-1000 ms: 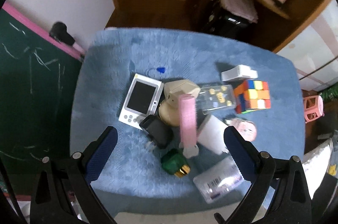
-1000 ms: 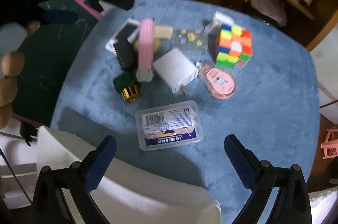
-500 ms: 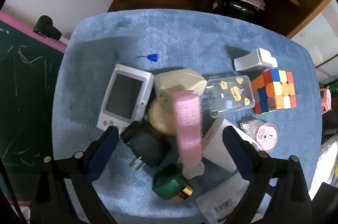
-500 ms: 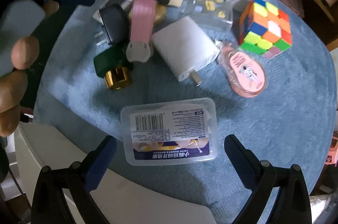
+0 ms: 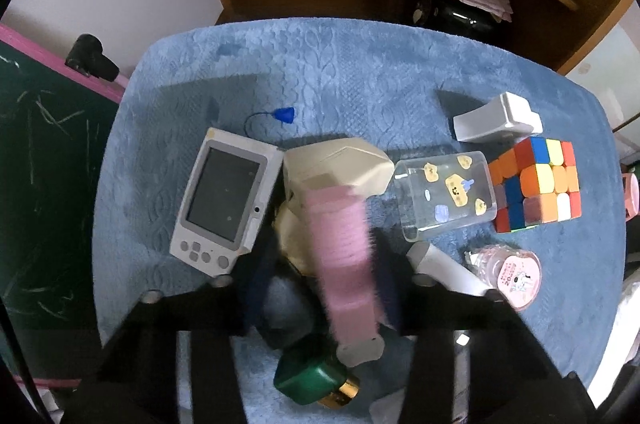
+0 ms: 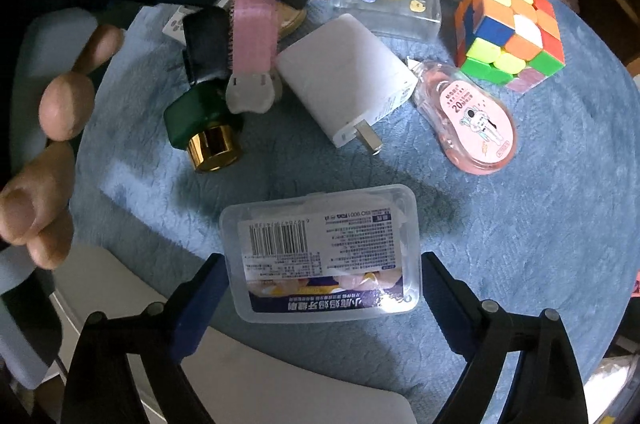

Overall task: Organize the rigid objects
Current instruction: 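Grasp the pink hair roller with the left gripper while the right grasps the clear box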

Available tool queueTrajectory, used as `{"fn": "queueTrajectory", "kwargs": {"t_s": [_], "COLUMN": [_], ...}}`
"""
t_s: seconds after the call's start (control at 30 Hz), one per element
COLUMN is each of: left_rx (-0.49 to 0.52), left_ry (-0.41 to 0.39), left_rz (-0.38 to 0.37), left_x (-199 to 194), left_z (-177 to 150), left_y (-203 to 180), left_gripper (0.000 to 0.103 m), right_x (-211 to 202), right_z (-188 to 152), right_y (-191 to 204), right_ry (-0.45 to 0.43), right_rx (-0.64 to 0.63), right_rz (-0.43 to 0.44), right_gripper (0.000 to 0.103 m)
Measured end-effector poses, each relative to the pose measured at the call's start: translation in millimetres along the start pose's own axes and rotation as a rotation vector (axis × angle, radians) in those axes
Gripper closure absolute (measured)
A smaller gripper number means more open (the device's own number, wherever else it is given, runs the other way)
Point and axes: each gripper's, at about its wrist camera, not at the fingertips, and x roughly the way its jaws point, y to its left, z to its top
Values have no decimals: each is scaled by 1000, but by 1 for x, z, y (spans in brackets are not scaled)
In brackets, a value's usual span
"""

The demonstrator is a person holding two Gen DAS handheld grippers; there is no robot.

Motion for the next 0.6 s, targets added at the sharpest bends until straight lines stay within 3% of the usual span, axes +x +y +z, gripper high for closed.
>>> {"fn": "queueTrajectory", "kwargs": {"t_s": [0.07, 0.1, 0.33, 0.6], "left_rx": [4, 2, -33, -38], "left_ry": [-5, -2, -43, -93], "left_rz": [-8, -19, -80, -201], "left_x": [0, 0, -19, -96], "left_z": [-1, -1, -4, -14], "left_y": [-1, -1, 3, 14], "left_gripper": [74, 75, 78, 78], "right_x": [-3, -4, -31, -78], "right_z": [-2, -3, -13, -41], "right_y": [-4, -6, -20, -45], "right_ry": [0, -4, -55, -155], "right_rx": [15, 21, 57, 123], "right_rz": [26, 36, 81, 103], "right_gripper": [9, 9, 9, 9]}}
